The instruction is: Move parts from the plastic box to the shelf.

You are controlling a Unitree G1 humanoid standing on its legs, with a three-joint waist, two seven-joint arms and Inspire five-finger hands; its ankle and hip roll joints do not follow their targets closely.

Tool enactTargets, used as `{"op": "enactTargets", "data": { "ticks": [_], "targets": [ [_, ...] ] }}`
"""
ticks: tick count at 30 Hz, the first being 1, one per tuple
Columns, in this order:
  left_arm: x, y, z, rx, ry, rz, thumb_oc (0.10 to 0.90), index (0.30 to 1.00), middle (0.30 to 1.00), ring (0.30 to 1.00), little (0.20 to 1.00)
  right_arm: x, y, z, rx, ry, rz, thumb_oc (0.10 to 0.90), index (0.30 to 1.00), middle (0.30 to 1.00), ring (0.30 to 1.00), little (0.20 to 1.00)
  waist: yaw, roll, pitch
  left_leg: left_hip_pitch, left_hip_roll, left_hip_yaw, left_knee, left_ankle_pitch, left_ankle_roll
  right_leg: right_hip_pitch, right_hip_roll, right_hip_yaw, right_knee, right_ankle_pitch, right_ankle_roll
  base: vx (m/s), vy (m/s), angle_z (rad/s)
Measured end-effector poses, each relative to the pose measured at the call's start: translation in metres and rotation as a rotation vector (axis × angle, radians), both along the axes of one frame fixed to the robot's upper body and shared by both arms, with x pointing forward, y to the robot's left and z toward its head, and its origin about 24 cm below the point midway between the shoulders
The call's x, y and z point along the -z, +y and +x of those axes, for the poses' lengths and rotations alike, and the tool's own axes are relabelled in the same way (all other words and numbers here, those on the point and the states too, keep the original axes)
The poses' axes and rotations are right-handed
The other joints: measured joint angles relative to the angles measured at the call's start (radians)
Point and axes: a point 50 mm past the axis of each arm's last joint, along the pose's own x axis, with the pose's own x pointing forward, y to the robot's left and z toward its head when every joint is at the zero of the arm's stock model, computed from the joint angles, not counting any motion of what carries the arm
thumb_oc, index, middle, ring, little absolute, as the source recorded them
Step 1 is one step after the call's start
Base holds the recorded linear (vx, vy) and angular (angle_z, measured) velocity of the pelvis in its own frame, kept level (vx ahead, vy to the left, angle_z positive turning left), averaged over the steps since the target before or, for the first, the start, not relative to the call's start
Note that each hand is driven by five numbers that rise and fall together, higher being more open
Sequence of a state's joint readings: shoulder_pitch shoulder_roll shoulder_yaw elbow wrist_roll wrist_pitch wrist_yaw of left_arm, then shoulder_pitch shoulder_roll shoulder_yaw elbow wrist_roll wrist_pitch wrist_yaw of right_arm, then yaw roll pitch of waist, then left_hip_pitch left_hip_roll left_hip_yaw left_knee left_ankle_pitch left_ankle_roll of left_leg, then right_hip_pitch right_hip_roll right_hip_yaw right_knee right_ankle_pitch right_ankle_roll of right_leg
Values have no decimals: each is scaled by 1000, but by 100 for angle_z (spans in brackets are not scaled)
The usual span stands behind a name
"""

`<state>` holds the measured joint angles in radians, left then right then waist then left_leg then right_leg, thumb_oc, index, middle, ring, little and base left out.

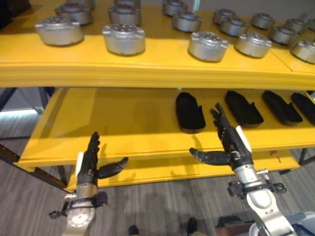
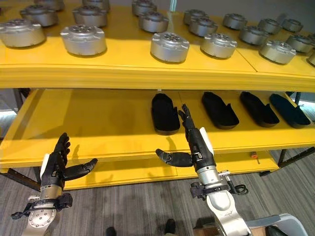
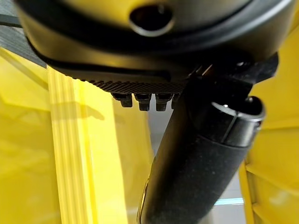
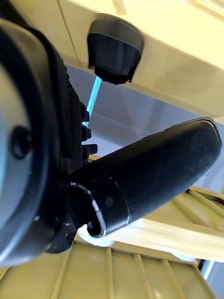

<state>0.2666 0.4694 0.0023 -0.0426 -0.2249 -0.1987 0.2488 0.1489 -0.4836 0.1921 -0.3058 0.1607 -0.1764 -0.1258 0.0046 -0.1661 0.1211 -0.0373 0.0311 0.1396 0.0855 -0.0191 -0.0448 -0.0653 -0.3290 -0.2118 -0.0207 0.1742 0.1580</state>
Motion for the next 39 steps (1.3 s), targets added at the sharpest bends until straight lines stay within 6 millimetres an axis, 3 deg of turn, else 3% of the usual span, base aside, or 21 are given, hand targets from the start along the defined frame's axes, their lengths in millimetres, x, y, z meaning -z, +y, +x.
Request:
{"op": "enactTargets", "data": {
  "ticks": [2,4,5,6,7,8,9,11,12,13,14,16,19,21,22,24,26,27,31,36,39],
  "targets": [
    [-5,2,4,19,-8,33,900,1000,1000,1000,1000,4,0,-2,4,21,3,900,1000,1000,1000,1000,-5,-20,-11,-26,-17,-8,47,-22,9,0,-15,1,0,-8,9,-97,216,21],
    [-15,8,10,41,-25,92,900,1000,1000,1000,1000,4,1,-2,2,23,6,900,1000,1000,1000,1000,-9,-57,-24,-70,-41,-5,121,-57,42,-11,-44,13,-3,-5,14,-182,195,3],
    [-19,10,13,41,-38,107,900,1000,1000,1000,1000,3,3,0,-2,14,19,900,1000,1000,1000,1000,-24,-70,-29,-90,-53,9,155,-66,47,-37,-46,36,10,65,27,-142,167,-43],
    [-21,11,16,22,-49,106,900,1000,1000,1000,1000,-1,8,4,-15,-2,29,900,1000,1000,1000,1000,-23,-62,-27,-106,-37,40,172,-69,53,-70,-33,59,-2,158,33,-125,169,-84],
    [-23,14,16,12,-54,112,900,1000,1000,1000,1000,-5,14,8,-40,-22,32,900,1000,1000,1000,1000,-25,-56,-23,-112,-22,77,173,-67,64,-94,-12,71,-42,255,-42,-77,119,-109],
    [-24,16,18,9,-58,120,900,1000,1000,1000,1000,-9,18,10,-57,-38,31,900,1000,1000,1000,1000,-23,-54,-19,-119,-8,109,174,-67,80,-108,-6,47,-65,310,-109,-62,78,-94],
    [-24,16,20,10,-58,117,900,1000,1000,1000,1000,-10,18,11,-61,-44,25,900,1000,1000,1000,1000,-28,-42,-7,-117,3,136,174,-71,97,-110,-16,-16,-53,305,-108,-32,31,-69],
    [-15,10,21,-6,-47,70,900,1000,1000,1000,1000,-6,16,11,-57,-27,-4,900,1000,1000,1000,1000,-25,-18,3,-78,13,172,149,-71,116,-89,-24,-136,77,109,-80,-71,109,-69],
    [-12,9,16,-3,-37,62,900,1000,1000,1000,1000,-7,15,12,-58,-33,-21,900,1000,1000,1000,1000,-2,11,21,-46,36,217,123,-57,131,-47,-42,-199,204,-2,-59,-115,109,-103],
    [-11,8,16,-6,-34,55,900,1000,1000,1000,1000,-8,16,14,-60,-40,-36,900,1000,1000,1000,1000,25,26,33,-29,43,242,105,-57,115,-56,-64,-247,309,-59,-56,-197,-38,-128],
    [-9,6,12,-15,-31,38,900,1000,1000,1000,1000,-12,15,17,-72,-57,-61,900,1000,1000,1000,1000,53,63,56,-16,50,275,67,-36,118,-4,-85,-272,397,-121,-23,-155,-53,-98],
    [-5,9,0,-49,-22,8,900,1000,1000,1000,1000,-16,24,23,-108,-68,-69,900,1000,1000,1000,1000,80,73,63,10,59,344,-4,18,113,8,-103,-287,522,-184,-18,-103,-136,-99],
    [1,11,-10,-83,7,-45,900,1000,1000,1000,1000,-21,29,26,-135,-97,-97,900,1000,1000,1000,1000,110,68,63,16,65,429,-51,68,85,70,-68,-293,419,-251,-1,-64,-243,-91],
    [8,9,-15,-98,25,-72,900,1000,1000,1000,1000,-18,31,24,-142,-87,-113,900,1000,1000,1000,1000,104,72,61,25,93,466,-61,93,48,112,4,-298,252,-272,-7,2,-399,-91],
    [11,5,-17,-105,29,-95,900,1000,1000,1000,1000,-14,28,22,-135,-67,-118,900,1000,1000,1000,1000,99,80,58,25,107,419,-60,94,4,119,46,-279,201,-253,-19,0,-332,-92],
    [14,3,-18,-108,32,-111,900,1000,1000,1000,1000,-10,24,20,-131,-49,-141,900,1000,1000,1000,1000,98,89,58,19,128,314,-58,99,-5,115,108,-243,154,-228,-46,-6,-236,-85],
    [14,1,-16,-91,29,-119,900,1000,1000,1000,1000,-11,20,19,-126,-49,-154,900,1000,1000,1000,1000,46,99,49,7,162,304,-78,110,-21,83,155,-221,135,-218,-69,43,-398,-73],
    [15,-2,-17,-80,34,-124,900,1000,1000,1000,1000,-11,15,18,-110,-49,-162,900,1000,1000,1000,1000,18,121,41,4,183,321,-96,131,-34,60,180,-209,127,-210,-83,57,-381,-72],
    [14,-10,-14,-35,30,-136,900,1000,1000,1000,1000,-11,2,16,-60,-39,-159,900,1000,1000,1000,1000,-29,172,25,24,214,366,-110,161,-31,27,224,-147,123,-206,-109,20,-210,-55],
    [7,-27,2,40,-7,-149,900,1000,1000,1000,1000,-12,-1,16,-57,-41,-169,900,1000,1000,1000,1000,-60,184,22,30,243,366,-111,165,-27,-10,255,-95,146,-211,-117,7,-165,-44],
    [2,-34,10,75,-33,-151,900,1000,1000,1000,1000,-14,-3,16,-60,-52,-160,900,1000,1000,1000,1000,-79,183,22,30,252,370,-109,167,-25,-49,261,-73,187,-246,-122,24,-141,-25]
  ]
}}
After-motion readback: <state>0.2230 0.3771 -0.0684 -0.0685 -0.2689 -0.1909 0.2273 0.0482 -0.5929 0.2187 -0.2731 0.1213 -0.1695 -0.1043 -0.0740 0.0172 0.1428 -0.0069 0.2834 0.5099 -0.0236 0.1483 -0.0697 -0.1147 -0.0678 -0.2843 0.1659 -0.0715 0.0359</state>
